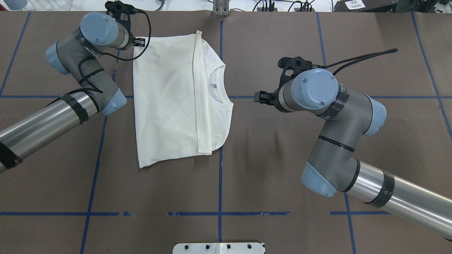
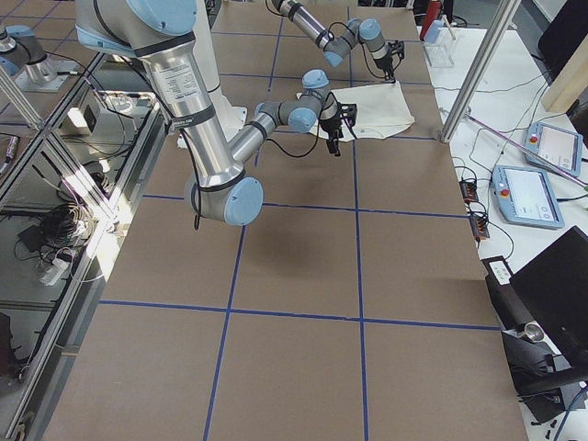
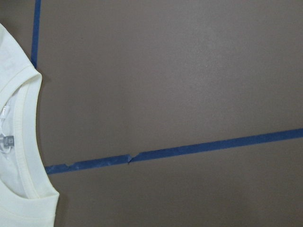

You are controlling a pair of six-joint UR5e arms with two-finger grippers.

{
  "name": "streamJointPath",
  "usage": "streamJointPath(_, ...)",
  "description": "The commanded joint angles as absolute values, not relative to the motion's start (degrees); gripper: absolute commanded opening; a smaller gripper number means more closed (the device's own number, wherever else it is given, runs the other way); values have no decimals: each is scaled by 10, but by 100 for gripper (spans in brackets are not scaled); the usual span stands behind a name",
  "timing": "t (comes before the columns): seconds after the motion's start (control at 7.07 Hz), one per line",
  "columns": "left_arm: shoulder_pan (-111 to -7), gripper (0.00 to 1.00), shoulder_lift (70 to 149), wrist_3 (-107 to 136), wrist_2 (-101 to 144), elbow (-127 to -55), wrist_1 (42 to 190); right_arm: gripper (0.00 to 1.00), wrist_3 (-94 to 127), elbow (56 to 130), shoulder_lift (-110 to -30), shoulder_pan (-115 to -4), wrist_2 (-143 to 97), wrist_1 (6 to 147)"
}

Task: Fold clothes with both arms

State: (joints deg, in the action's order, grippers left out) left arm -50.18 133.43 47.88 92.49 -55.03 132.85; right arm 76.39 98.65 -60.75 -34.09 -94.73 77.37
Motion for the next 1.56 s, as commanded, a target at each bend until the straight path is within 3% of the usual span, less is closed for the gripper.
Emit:
streamJointPath(0.0,-525,100,1293,444,979,-597,1374,100,788,977,-583,-323,-943,774)
streamJointPath(0.28,-531,100,1230,437,1033,-682,1376,85,872,894,-501,-297,-907,773)
streamJointPath(0.42,-531,100,1225,437,1034,-691,1375,69,876,874,-493,-286,-889,765)
streamJointPath(0.85,-528,100,1225,439,1033,-691,1377,60,900,810,-462,-262,-882,746)
streamJointPath(1.41,-526,100,1225,444,1032,-690,1377,54,903,808,-460,-241,-875,750)
